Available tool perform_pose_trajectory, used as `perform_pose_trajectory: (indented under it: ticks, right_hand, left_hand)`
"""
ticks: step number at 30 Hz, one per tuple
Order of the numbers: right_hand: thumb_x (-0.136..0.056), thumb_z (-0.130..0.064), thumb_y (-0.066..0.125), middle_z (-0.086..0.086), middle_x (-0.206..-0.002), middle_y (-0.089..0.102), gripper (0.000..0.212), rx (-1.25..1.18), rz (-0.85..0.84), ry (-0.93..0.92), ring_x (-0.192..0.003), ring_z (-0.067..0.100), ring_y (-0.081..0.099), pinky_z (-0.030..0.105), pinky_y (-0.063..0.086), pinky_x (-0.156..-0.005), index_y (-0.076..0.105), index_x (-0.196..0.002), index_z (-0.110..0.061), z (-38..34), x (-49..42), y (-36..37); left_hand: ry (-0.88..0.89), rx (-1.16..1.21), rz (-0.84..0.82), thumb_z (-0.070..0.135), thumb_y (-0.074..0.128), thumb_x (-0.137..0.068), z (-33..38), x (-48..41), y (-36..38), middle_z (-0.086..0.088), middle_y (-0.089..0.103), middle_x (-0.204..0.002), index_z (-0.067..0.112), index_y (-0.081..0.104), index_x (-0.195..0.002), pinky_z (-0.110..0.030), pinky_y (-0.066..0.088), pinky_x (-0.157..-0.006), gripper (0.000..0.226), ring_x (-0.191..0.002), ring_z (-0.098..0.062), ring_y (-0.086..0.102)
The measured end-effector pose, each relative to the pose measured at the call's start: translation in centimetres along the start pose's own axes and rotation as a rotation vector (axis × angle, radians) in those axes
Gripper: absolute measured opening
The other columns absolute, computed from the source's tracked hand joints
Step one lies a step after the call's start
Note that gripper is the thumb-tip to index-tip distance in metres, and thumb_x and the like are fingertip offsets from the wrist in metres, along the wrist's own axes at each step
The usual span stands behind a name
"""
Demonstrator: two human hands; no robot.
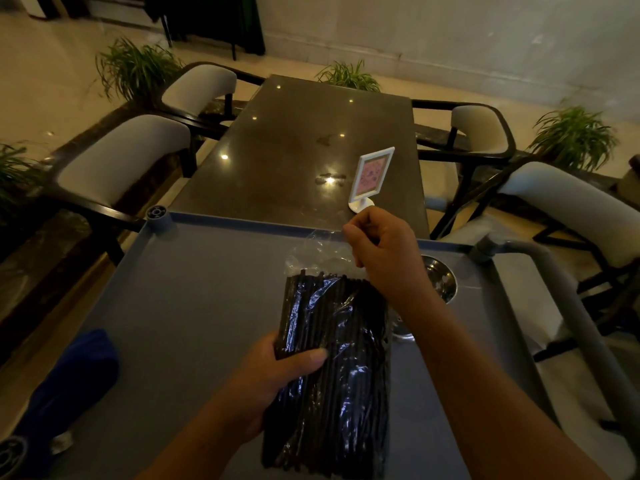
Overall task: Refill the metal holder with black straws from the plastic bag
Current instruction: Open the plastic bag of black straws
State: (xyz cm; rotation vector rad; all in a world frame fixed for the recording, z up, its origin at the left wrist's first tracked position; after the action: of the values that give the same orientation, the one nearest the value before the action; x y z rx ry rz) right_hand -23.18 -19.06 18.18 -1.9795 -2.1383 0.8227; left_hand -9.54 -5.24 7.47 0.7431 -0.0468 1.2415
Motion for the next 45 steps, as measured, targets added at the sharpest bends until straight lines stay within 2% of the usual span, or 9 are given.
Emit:
perform_pose_trajectory:
  ticks: [11,16,18,22,25,29,34,39,45]
  right_hand:
    - [-0.092,-0.020,0.063,-0.004,-0.060,0.064,0.013,-0.003,-0.152,0.018,-0.049,0.003,0.058,0.019,0.051,-0.057,0.060,-0.079,-0.019,0.7,-2.5,-0.6]
    - [-0.091,-0.018,0.065,0.001,-0.061,0.068,0.010,0.017,-0.307,-0.025,-0.051,0.004,0.062,0.018,0.052,-0.059,0.062,-0.082,-0.015,0.6,-4.1,-0.5]
    - [-0.090,-0.020,0.066,0.002,-0.062,0.068,0.010,0.040,-0.360,-0.033,-0.051,0.004,0.062,0.017,0.051,-0.058,0.063,-0.082,-0.014,0.6,-4.6,-0.3]
    - [-0.089,-0.019,0.068,-0.009,-0.054,0.065,0.016,0.090,-0.444,-0.044,-0.045,0.000,0.058,0.013,0.048,-0.051,0.060,-0.075,-0.020,0.5,-5.5,0.2]
    - [-0.088,-0.022,0.069,-0.009,-0.051,0.063,0.018,0.182,-0.460,-0.078,-0.046,-0.001,0.058,0.013,0.051,-0.053,0.060,-0.072,-0.023,0.3,-6.1,0.7]
    - [-0.088,-0.029,0.068,-0.010,-0.049,0.056,0.026,0.337,-0.463,-0.168,-0.047,-0.003,0.053,0.007,0.046,-0.053,0.056,-0.065,-0.025,-0.4,-6.9,1.1]
    - [-0.091,-0.039,0.061,-0.001,-0.062,0.059,0.034,0.607,-0.476,-0.299,-0.057,0.015,0.058,0.021,0.043,-0.055,0.064,-0.074,-0.010,-1.1,-7.7,2.3]
    - [-0.091,-0.041,0.061,-0.008,-0.060,0.052,0.033,0.636,-0.476,-0.333,-0.052,0.004,0.049,0.015,0.034,-0.053,0.064,-0.077,-0.011,-1.9,-8.9,3.6]
    - [-0.092,-0.038,0.061,-0.006,-0.062,0.054,0.033,0.618,-0.466,-0.294,-0.054,0.005,0.051,0.016,0.036,-0.055,0.066,-0.081,-0.008,-1.2,-10.1,4.5]
  left_hand:
    - [-0.046,-0.064,-0.027,0.027,0.094,-0.059,-0.8,0.1,0.2,-0.014,0.078,-0.100,0.019,0.074,-0.102,-0.035,0.060,-0.074,0.047,-0.093,-0.032,0.075]
    - [-0.055,-0.082,-0.063,0.022,0.086,-0.068,-1.2,0.4,0.5,-0.008,0.079,-0.094,0.025,0.077,-0.095,-0.032,0.060,-0.074,0.029,-0.090,-0.027,0.076]
    - [-0.062,-0.101,-0.059,0.025,0.088,-0.065,-1.3,0.5,0.6,-0.009,0.078,-0.094,0.022,0.076,-0.096,-0.035,0.060,-0.076,0.033,-0.090,-0.028,0.075]
    - [-0.047,-0.126,-0.031,0.031,0.094,-0.055,-1.5,0.6,0.4,-0.014,0.074,-0.094,0.016,0.073,-0.100,-0.040,0.058,-0.080,0.052,-0.090,-0.033,0.072]
    - [-0.049,-0.116,-0.045,0.031,0.095,-0.055,-1.6,0.7,0.3,-0.013,0.075,-0.094,0.014,0.071,-0.103,-0.039,0.059,-0.079,0.057,-0.090,-0.033,0.073]
    - [-0.047,-0.117,-0.063,0.028,0.093,-0.059,-1.4,0.9,0.3,-0.010,0.078,-0.091,0.021,0.075,-0.096,-0.033,0.060,-0.075,0.042,-0.088,-0.028,0.076]
    - [-0.015,-0.126,-0.027,0.027,0.092,-0.059,-0.9,0.7,0.0,-0.014,0.077,-0.106,0.022,0.073,-0.105,-0.036,0.060,-0.078,0.050,-0.099,-0.033,0.073]
    - [0.004,-0.106,-0.033,0.024,0.087,-0.064,-0.6,0.6,-0.1,-0.011,0.077,-0.105,0.026,0.076,-0.100,-0.034,0.060,-0.078,0.038,-0.099,-0.031,0.074]
    - [0.013,-0.120,-0.044,0.030,0.094,-0.058,-0.5,0.4,-0.3,-0.015,0.075,-0.110,0.024,0.074,-0.106,-0.036,0.059,-0.081,0.053,-0.104,-0.035,0.072]
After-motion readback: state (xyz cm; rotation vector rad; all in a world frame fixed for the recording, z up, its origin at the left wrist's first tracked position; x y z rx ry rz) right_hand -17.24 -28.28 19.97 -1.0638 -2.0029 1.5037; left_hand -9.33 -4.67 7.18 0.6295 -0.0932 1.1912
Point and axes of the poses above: each hand's wrist, its own x-axis away from the middle knuckle, its own y-axis out of the palm, z = x × y, the point moved 8 cm from there along -x, towards the middle knuckle
